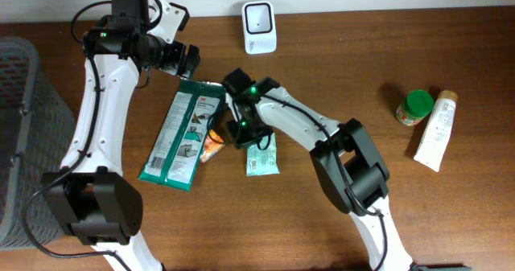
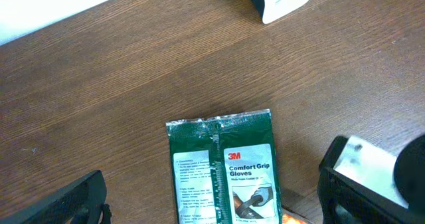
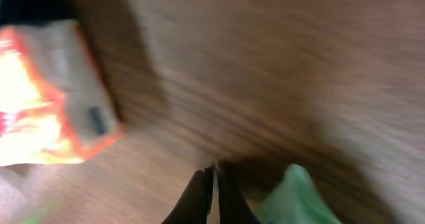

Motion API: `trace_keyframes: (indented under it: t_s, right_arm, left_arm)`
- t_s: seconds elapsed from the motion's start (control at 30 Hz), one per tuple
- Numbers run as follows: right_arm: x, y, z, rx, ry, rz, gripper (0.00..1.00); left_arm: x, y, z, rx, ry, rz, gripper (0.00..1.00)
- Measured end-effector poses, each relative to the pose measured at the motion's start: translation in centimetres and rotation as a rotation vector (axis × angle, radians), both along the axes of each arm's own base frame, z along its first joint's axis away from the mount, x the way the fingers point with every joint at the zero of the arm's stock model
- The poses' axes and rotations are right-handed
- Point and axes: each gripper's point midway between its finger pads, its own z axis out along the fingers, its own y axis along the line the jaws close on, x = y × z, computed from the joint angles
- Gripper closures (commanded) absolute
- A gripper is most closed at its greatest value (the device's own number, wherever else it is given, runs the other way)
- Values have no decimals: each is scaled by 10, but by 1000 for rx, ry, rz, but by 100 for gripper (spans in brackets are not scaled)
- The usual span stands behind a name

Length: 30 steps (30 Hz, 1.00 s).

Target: Scan the item barcode

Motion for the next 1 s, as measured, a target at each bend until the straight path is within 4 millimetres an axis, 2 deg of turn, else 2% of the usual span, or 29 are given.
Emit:
trace_keyframes:
  t_s: [0.27, 0.47, 0.5, 0.53, 0.57, 0.63, 0.67, 0.77, 0.83, 0.9, 1.0]
  right_arm:
    - [27, -61, 0, -15, 63, -149, 96]
    - [34, -76, 1, 6, 85, -194, 96]
    - [35, -76, 3, 16, 89, -197, 93]
    - [36, -77, 7, 26, 88, -202, 86]
    - [37, -79, 11, 37, 87, -206, 80]
    - [44, -90, 33, 76, 65, -228, 63]
    - [50, -102, 53, 100, 42, -249, 56]
    - [48, -144, 111, 154, 11, -314, 54]
    - [41, -165, 135, 183, 17, -337, 54]
    - [37, -172, 142, 202, 23, -335, 53]
    - [30, -167, 132, 217, 53, -306, 50]
  left_arm:
    - [0, 0, 0, 0, 0, 0, 1]
    - [0, 0, 0, 0, 0, 0, 1]
    - [0, 0, 0, 0, 0, 0, 1]
    - [0, 0, 0, 0, 0, 0, 1]
    - [0, 0, 0, 0, 0, 0, 1]
    - [0, 0, 0, 0, -1, 0, 1]
    - [0, 0, 0, 0, 0, 0, 1]
    - [0, 0, 0, 0, -1, 0, 1]
    - [0, 0, 0, 0, 0, 0, 1]
    - [0, 0, 0, 0, 0, 0, 1]
    - [0, 0, 0, 0, -1, 0, 1]
